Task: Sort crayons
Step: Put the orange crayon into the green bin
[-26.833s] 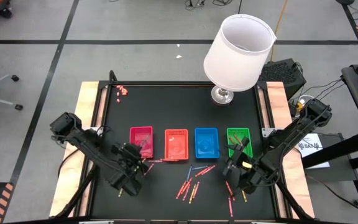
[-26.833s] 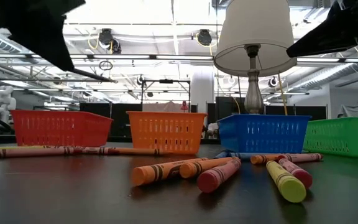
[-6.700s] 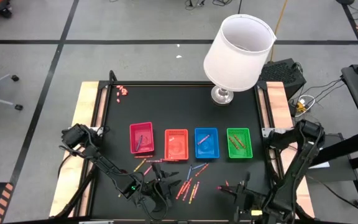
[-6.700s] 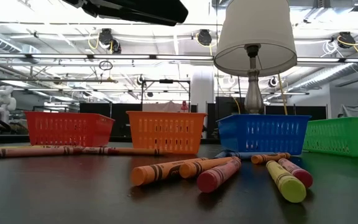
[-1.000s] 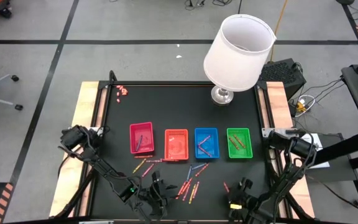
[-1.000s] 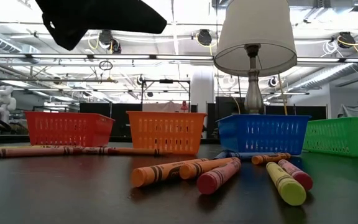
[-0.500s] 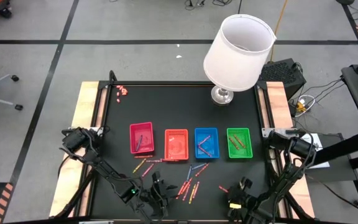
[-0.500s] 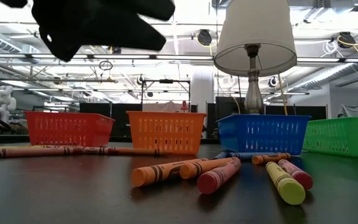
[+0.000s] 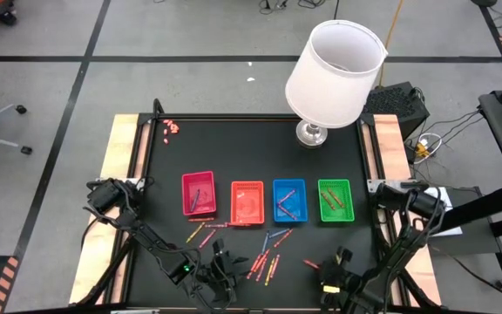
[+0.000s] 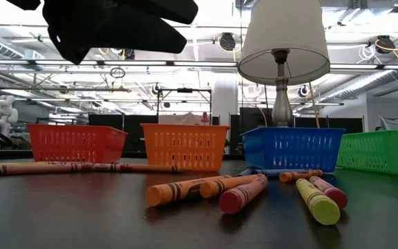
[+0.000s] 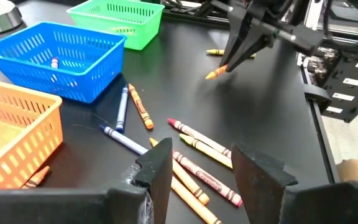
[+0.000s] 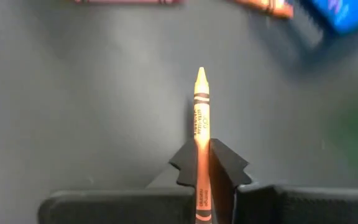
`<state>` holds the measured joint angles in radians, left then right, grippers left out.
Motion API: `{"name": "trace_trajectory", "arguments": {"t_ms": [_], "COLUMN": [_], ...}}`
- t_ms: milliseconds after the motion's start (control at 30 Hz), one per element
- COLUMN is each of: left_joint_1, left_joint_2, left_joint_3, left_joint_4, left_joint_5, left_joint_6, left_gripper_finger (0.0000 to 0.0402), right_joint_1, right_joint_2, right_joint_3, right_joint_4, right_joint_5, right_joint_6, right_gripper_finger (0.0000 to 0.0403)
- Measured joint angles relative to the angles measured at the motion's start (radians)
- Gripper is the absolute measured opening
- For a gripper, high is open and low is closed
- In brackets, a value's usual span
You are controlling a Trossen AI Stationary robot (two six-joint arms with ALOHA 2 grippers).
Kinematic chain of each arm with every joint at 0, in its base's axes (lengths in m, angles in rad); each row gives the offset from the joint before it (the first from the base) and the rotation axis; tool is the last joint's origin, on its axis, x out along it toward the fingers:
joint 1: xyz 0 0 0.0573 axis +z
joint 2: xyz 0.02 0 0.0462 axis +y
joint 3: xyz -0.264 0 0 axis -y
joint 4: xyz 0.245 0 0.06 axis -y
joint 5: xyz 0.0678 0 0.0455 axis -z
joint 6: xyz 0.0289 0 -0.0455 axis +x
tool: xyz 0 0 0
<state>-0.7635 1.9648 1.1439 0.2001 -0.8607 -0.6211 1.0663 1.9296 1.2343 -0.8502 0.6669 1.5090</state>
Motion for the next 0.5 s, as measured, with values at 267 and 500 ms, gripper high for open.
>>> {"name": "trace_trajectory", "arguments": {"t_ms": [267,500], "left_joint_1": [0.006,0.031], "left_joint_2": [0.0,0.0], "left_joint_3": [0.0,0.0], "left_joint_4": [0.0,0.0], "left_joint_5": [-0.012,-0.012], "left_joint_6": [0.009,0.064], "left_gripper_finger": [0.0162,0.0162], "right_joint_1": [0.002,0.002], "right_joint_2": [-0.082,-0.159], "right_joint_3": [0.001,0.001], "right_joint_4": [0.01,0.018], "right_joint_5": [0.224,0.361], "right_joint_6": [-0.159,-0.42], "right_gripper_finger": [0.0003,0.0004]}}
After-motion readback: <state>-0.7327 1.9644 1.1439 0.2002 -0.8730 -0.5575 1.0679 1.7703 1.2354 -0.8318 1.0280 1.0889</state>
